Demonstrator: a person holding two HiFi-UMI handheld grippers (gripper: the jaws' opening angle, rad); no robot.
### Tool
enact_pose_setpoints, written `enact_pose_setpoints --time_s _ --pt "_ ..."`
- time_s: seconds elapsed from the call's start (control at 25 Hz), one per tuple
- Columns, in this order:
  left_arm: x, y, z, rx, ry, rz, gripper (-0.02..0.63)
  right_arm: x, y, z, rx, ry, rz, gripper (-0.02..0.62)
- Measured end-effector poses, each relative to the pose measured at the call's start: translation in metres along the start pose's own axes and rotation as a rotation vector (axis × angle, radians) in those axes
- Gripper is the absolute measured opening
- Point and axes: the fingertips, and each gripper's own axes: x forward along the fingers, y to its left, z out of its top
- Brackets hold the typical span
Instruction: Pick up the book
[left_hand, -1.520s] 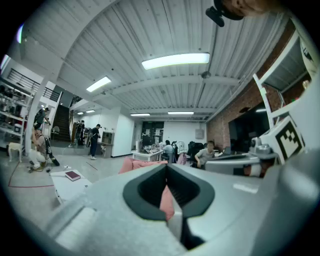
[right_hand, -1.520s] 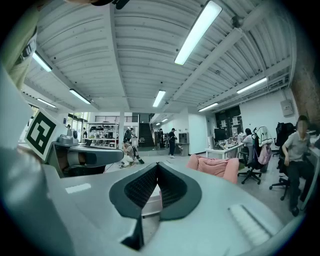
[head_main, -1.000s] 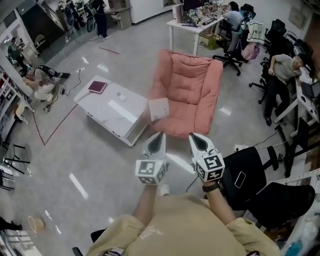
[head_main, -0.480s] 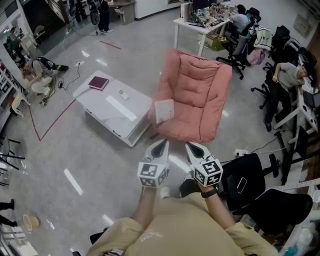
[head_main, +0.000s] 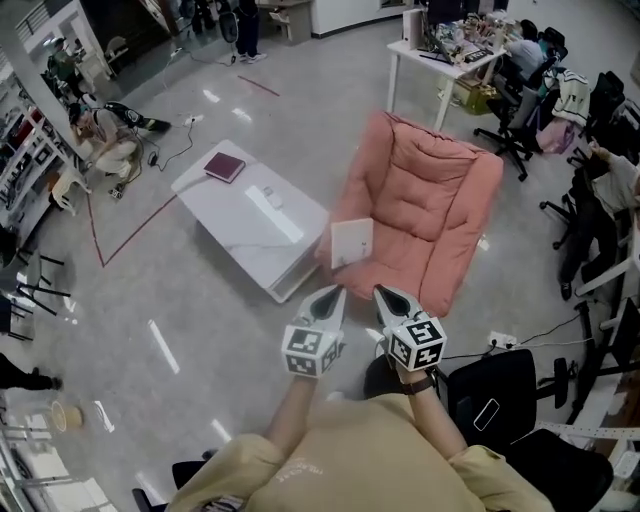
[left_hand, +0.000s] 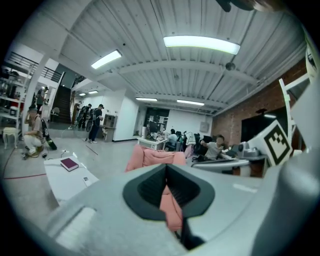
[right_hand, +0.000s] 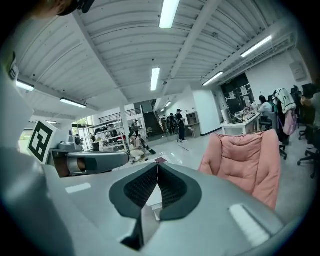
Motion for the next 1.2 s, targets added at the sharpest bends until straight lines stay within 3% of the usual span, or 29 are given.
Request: enact_pose_setpoints --time_s 0.16,0.28,0.56,0.84,1.2 --pt "0.055 0.013 0.02 -0.021 0.001 0.039 0.003 0.028 -0.052 0.036 0.005 -0.018 0.051 0.008" --pt "0.088 0.032 0.034 -0.034 -0.003 0.11 0.003 0.045 -0.091 0.057 -0.001 -0.021 0.088 0.008" --pt "0.133 0.053 0.036 -0.057 0.015 0.235 0.003 0.068 -0.17 0.061 0.058 0.038 0.132 0.008" --pt "0.175 0.054 0.008 -0.073 0.119 0.246 0.003 0.095 -0.214 0.042 0.147 0.112 0.164 0.008" --pt "0.235 0.093 -0.035 -0.106 0.255 0.214 0.003 0.153 -0.272 -0.002 0.249 0.228 0.125 0.008"
